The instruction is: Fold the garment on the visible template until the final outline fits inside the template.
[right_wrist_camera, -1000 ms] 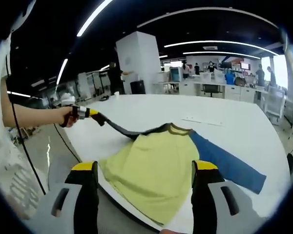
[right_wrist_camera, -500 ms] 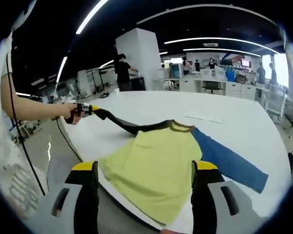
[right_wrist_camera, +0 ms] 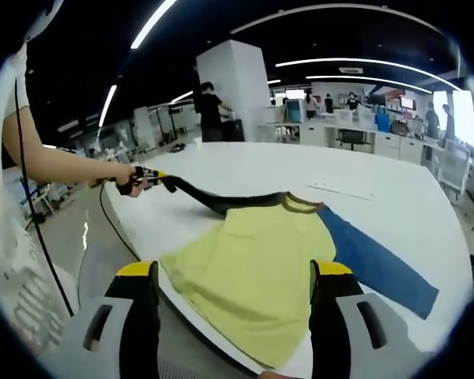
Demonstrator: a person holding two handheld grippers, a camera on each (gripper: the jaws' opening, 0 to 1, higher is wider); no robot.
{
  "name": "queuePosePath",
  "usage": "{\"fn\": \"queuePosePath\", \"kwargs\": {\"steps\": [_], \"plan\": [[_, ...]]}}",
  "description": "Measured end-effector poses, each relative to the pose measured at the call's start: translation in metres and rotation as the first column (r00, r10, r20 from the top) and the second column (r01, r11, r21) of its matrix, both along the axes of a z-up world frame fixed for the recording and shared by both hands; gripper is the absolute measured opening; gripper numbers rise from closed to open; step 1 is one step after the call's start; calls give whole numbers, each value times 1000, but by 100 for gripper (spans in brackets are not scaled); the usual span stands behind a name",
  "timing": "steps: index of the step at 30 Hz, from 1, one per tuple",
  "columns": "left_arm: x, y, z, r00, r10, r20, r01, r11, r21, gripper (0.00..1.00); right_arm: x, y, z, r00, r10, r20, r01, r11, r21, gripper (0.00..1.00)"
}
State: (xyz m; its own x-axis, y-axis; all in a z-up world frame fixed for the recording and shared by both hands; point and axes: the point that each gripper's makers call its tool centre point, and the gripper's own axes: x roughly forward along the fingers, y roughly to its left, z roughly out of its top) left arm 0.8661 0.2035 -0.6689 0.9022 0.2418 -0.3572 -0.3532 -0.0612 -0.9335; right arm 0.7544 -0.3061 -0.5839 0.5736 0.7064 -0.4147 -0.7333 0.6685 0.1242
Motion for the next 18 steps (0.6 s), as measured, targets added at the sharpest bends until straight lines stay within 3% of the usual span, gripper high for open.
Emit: {"fn": "queuePosePath", "kwargs": {"steps": [4,7,9,12,15,18], "plan": [[0,9,-4,993,117,25,-114,987,-112,0,-1,0,-2,1000,3,-6,-3,1000,-6,78],[-2,15,-13,987,163,8,-160,978,-136,1,-1,-1,-4,1000,4,-10,-4,1000,-7,78],[-2,17,-7,983,181,16,-178,976,-126,2,-1,0,-4,1000,5,-12,-5,1000,-7,78],[-11,20,-11,985,172,-34,-173,984,-49,5,0,1,-6,1000,8,-15,-8,1000,-8,77],[-21,24,-15,983,180,-42,-181,983,-42,6,0,5,-7,1000,14,-17,-14,1000,-3,78],[-22,14,-12,995,70,-71,-66,996,66,13,0,8,-7,1000,26,-15,-26,1000,0,77]]}}
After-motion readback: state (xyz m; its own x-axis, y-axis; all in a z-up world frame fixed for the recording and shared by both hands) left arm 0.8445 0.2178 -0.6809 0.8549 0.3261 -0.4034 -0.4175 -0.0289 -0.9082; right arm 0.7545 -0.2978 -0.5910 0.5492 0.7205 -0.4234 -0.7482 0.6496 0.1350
